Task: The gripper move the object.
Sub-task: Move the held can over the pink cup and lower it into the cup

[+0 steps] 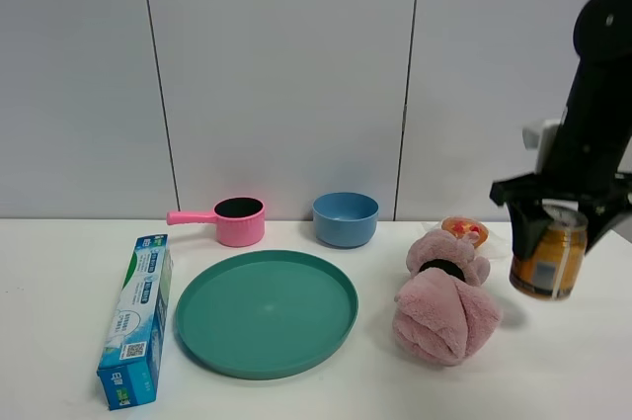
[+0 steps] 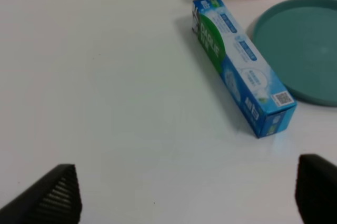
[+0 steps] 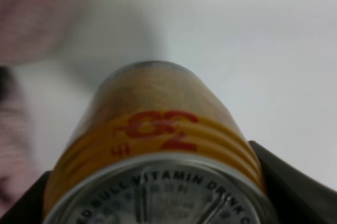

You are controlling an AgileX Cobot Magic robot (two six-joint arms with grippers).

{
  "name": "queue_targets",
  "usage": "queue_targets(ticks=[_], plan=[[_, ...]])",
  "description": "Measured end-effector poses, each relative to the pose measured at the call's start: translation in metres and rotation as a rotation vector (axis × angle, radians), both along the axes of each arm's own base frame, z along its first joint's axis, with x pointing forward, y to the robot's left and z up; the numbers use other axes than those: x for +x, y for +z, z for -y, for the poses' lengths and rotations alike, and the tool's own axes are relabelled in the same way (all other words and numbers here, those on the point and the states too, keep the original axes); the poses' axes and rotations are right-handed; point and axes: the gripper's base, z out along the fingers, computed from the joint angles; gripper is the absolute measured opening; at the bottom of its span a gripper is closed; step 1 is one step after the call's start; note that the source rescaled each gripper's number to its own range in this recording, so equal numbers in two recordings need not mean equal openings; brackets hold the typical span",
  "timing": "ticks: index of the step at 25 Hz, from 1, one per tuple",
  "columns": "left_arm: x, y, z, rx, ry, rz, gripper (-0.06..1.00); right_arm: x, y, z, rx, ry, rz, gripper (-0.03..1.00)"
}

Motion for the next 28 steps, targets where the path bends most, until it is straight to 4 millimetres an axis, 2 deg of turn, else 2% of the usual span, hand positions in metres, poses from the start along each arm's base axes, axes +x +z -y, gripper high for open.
queue_targets(ticks=[3,7,10,13,17,23,28], plan=[[0.0,0.0,0.0,0.0,0.0,0.001,1.0,-0.001,0.059,-0.02,0.013,0.052,0.098,0.0],[0.0,0.0,0.0,0.0,0.0,0.004,1.0,-0.005,0.132,-0.06,0.053,0.164,0.255,0.0],[0.0,0.0,0.0,0.0,0.0,0.004,1.0,-0.01,0.166,-0.093,0.086,0.267,0.363,0.0],[0.0,0.0,0.0,0.0,0.0,0.005,1.0,-0.008,0.179,-0.123,0.113,0.357,0.43,0.0],[0.0,0.0,0.0,0.0,0.0,0.005,1.0,0.013,0.16,-0.162,0.128,0.436,0.447,0.0],[0.0,0.0,0.0,0.0,0.0,0.005,1.0,0.052,0.104,-0.221,0.161,0.515,0.513,0.0],[0.0,0.0,0.0,0.0,0.0,0.005,1.0,0.076,0.062,-0.257,0.225,0.536,0.605,0.0]])
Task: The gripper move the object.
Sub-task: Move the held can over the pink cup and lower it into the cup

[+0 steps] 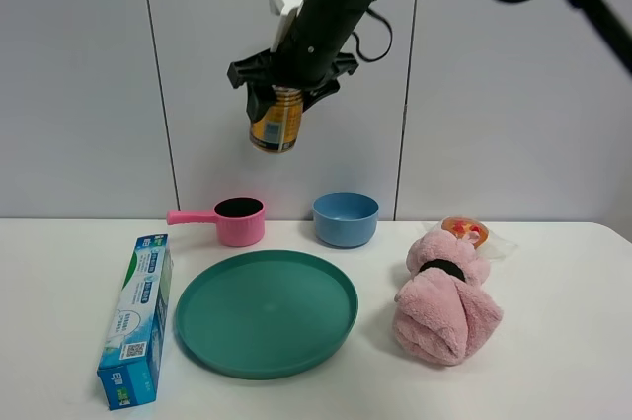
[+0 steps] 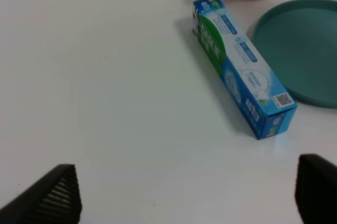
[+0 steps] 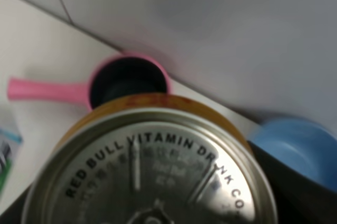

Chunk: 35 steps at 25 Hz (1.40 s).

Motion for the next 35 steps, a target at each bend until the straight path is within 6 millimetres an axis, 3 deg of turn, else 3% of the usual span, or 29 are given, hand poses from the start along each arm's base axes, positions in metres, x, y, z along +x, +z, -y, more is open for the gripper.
queue_targets(ticks=[5,8,16,35], plan=[[0.0,0.0,0.0,0.0,0.0,0.0,1.0,0.017,-0.044,-0.017,0.032,0.006,0.041,0.0],[0.0,0.0,0.0,0.0,0.0,0.0,1.0,0.024,-0.06,-0.022,0.057,0.006,0.078,0.0],[0.0,0.0,0.0,0.0,0.0,0.0,1.0,0.034,-0.071,-0.029,0.128,0.004,0.182,0.0],[0.0,0.0,0.0,0.0,0.0,0.0,1.0,0.046,-0.138,-0.039,0.124,0.029,0.211,0.0]])
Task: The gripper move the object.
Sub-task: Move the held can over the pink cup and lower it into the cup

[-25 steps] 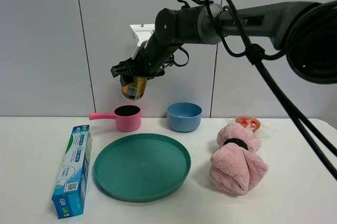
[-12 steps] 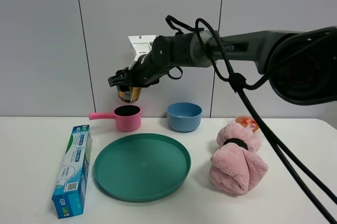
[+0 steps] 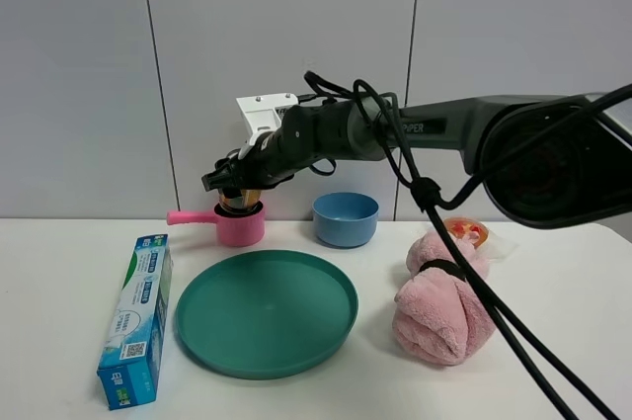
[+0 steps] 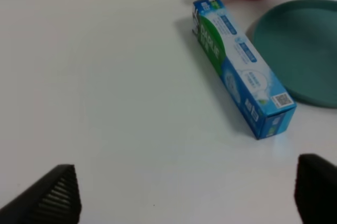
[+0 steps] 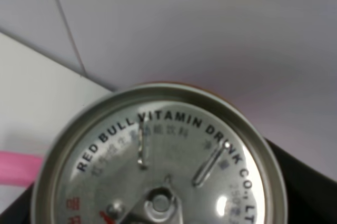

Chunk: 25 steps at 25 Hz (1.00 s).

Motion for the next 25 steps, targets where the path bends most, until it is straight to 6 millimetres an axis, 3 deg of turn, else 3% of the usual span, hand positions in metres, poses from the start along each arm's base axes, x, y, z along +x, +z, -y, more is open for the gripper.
queue_targets(ticks=[25], plan=[[0.0,0.0,0.0,0.0,0.0,0.0,1.0,-0.0047,-0.0069,-0.0008,-0.024,0.005,-0.077,0.0]])
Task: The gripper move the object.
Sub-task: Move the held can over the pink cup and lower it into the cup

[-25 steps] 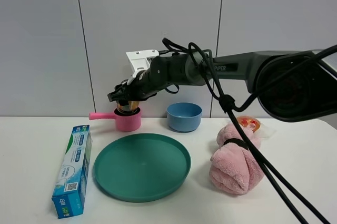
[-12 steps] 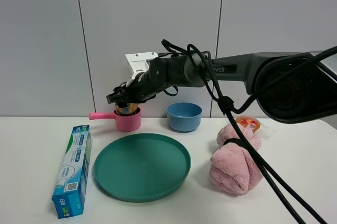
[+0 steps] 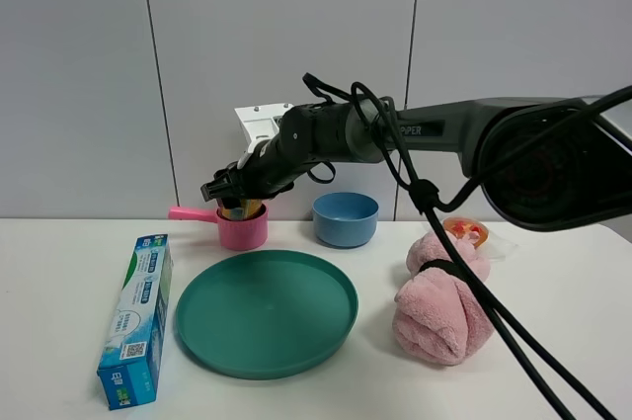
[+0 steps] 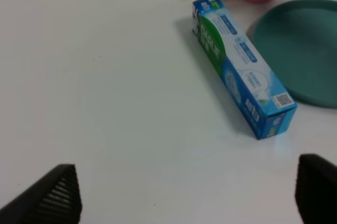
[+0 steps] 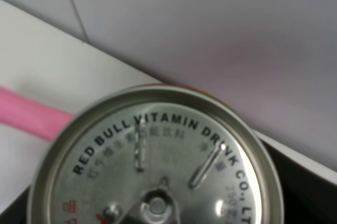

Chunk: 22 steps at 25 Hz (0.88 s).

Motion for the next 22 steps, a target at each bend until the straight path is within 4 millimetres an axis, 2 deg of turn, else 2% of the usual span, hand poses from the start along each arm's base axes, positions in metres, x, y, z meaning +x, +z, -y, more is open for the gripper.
queue_targets(ticks=[22], plan=[[0.0,0.0,0.0,0.0,0.0,0.0,1.0,0.0018,-0.0014,0.0042,-0.01,-0.006,-0.015,0.0]])
